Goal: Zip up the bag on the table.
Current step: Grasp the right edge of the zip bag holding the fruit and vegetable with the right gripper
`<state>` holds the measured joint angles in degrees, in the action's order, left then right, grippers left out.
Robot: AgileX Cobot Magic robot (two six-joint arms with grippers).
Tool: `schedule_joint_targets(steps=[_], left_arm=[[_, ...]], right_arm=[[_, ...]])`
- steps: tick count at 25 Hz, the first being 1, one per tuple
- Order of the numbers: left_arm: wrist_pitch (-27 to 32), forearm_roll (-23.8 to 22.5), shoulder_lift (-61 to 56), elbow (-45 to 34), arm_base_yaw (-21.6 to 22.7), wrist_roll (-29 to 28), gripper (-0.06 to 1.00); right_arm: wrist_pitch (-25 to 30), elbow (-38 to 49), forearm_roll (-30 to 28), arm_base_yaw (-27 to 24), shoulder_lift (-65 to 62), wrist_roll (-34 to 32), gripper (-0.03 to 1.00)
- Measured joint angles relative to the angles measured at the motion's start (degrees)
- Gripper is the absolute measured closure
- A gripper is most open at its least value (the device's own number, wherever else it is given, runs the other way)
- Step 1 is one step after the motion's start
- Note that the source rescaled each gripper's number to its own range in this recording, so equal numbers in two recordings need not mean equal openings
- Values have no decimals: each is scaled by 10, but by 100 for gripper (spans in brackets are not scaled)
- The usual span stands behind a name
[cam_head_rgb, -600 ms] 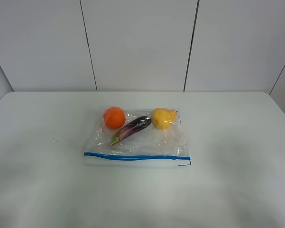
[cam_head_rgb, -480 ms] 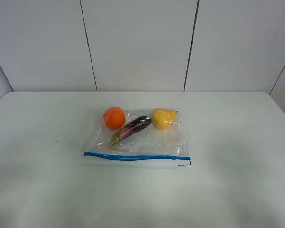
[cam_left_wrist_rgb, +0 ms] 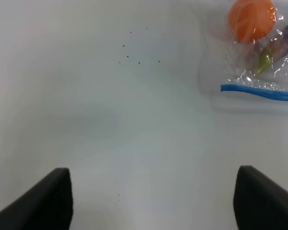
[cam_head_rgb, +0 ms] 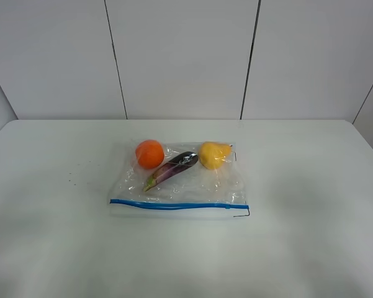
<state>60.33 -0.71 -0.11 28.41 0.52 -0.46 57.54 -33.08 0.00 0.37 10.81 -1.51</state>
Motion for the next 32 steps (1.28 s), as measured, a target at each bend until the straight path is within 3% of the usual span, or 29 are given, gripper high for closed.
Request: schedule_joint_targets(steps=[4,15,22,32], left_arm=[[0,0,0,0,0,0,7],[0,0,0,0,0,0,7],[0,0,0,0,0,0,7],[0,0,0,0,0,0,7]], right_arm=[[-27,-81,9,0,147,11,3],[-63,-293,112,0,559,39,3],[-101,-320,252,0,754,133,3],[-89,-320,431,0,967,304,3]])
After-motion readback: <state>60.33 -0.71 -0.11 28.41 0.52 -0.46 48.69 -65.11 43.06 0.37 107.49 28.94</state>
